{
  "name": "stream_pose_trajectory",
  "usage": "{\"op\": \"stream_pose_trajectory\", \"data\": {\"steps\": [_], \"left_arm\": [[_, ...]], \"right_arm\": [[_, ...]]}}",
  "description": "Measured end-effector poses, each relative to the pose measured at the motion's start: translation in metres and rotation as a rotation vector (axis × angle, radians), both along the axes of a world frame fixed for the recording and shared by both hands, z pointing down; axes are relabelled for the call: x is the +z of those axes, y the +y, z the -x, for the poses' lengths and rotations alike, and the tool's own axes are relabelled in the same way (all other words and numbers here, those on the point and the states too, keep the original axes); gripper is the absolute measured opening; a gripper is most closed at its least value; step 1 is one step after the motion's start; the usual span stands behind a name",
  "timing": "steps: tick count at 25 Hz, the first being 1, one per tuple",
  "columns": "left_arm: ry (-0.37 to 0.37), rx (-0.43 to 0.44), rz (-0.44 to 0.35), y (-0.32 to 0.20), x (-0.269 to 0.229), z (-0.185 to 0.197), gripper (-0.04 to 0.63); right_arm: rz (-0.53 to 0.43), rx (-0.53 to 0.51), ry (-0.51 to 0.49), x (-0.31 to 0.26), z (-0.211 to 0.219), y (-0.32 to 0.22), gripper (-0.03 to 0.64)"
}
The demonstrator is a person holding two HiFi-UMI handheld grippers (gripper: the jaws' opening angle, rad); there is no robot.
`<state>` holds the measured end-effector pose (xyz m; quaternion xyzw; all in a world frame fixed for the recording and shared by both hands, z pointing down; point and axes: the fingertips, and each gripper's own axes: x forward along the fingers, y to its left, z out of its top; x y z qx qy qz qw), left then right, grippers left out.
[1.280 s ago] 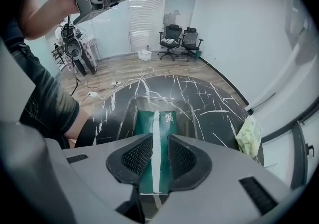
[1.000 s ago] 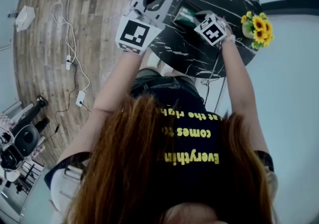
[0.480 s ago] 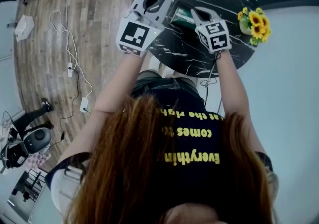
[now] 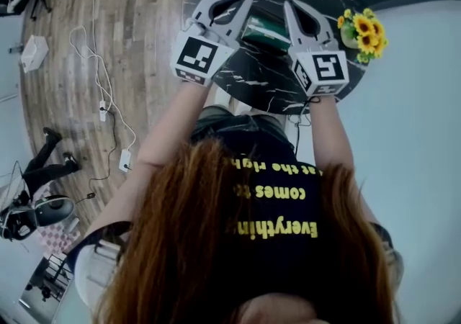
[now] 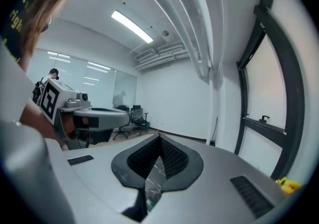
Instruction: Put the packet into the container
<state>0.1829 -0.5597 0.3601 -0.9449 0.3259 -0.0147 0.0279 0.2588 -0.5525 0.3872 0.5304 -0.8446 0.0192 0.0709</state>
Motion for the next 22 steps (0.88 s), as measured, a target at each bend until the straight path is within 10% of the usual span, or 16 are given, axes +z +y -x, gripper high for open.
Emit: {"op": "stream_pose_trajectory", "data": {"steps": [22], "left_arm": [[0.011,0.036,-0.008,-0.008,-0.006,-0.018,0.000]], "right_arm": [[-0.090,0.081,-0.083,-0.039,-0.022,0.008,0.017]]}}
